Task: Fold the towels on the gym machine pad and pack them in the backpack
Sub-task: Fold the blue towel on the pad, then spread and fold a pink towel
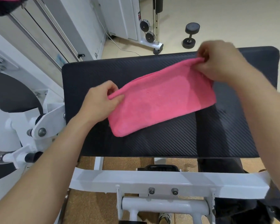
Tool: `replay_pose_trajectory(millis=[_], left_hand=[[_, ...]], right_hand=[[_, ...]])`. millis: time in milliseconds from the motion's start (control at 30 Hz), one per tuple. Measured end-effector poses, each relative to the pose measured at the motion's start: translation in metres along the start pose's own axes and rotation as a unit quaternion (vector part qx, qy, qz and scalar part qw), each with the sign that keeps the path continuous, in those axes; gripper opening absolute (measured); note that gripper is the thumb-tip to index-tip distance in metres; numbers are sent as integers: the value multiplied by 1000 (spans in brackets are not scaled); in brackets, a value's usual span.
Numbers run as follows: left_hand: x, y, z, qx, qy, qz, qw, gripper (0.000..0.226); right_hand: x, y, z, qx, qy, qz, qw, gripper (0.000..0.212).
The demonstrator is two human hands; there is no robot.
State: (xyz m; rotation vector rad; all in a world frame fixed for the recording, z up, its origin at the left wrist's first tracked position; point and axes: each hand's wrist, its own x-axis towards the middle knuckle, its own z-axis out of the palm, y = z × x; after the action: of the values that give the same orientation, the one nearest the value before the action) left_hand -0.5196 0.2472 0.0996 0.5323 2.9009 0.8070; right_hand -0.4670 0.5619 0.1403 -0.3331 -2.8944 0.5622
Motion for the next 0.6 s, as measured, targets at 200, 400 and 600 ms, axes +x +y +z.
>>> replay_pose_trajectory(millis=[200,400,600], left_hand=[[-90,9,32,-371,-125,-198,898,18],[-141,-1,78,-388,-6,-259,885,22],[-142,-8,85,-342,-5,-130,931,22]], right_hand=[[73,-84,13,-44,62,-120,990,19],[17,-104,91,-86,94,-236,963,23],[-13,-73,102,-126,142,-207,960,24]])
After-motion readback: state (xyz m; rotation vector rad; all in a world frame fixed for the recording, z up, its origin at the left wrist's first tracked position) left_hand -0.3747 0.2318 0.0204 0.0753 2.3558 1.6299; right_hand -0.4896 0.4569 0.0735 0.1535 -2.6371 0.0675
